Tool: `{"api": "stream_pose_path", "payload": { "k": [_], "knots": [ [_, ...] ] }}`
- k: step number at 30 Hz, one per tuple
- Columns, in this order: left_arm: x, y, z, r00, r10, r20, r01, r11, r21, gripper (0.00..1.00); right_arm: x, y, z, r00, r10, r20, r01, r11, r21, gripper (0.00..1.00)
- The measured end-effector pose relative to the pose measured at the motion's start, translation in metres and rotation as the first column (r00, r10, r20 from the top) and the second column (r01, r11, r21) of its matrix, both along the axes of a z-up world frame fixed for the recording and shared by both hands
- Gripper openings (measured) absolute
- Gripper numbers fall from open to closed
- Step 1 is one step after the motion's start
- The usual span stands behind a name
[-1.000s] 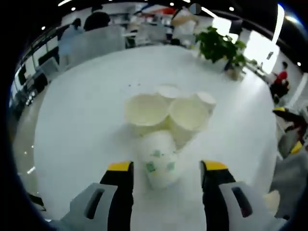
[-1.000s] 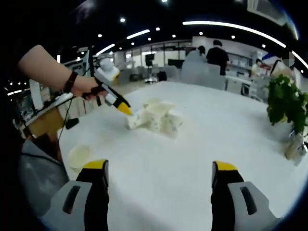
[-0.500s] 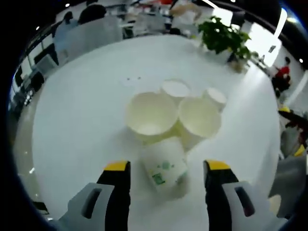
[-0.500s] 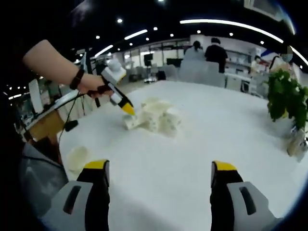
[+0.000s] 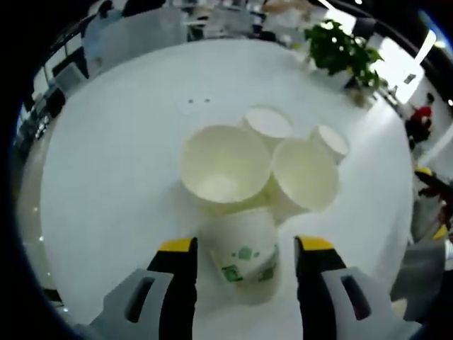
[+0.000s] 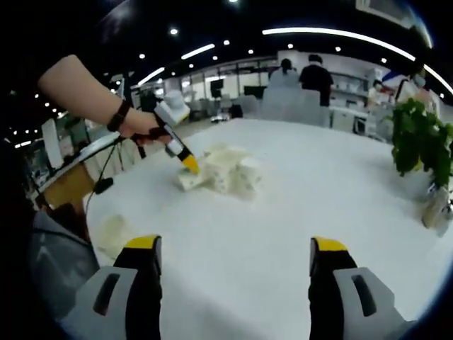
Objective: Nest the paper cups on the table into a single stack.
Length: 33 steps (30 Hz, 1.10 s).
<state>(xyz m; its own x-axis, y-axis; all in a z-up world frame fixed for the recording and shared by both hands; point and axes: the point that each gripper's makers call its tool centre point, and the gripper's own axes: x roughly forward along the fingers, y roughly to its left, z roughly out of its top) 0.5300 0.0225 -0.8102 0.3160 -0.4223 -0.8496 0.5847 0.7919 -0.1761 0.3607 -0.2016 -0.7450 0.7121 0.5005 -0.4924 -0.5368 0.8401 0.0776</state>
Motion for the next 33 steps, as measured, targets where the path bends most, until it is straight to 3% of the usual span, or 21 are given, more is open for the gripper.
{"api": "stream_pose_path", "payload": {
  "k": [25, 33],
  "knots": [
    [0.006, -0.003, -0.013, 0.998, -0.011, -0.063, 0.012, 1.0, 0.021, 0.52, 0.006, -0.004, 0.0, 1.0, 0.0, -0.01, 0.0, 1.0, 0.016, 0.82],
    [0.01, -0.003, -0.01, 0.997, -0.002, -0.072, 0.003, 1.0, 0.014, 0.52, 0.006, -0.003, -0.001, 1.0, 0.002, -0.012, -0.002, 1.0, 0.013, 0.82]
  ]
}}
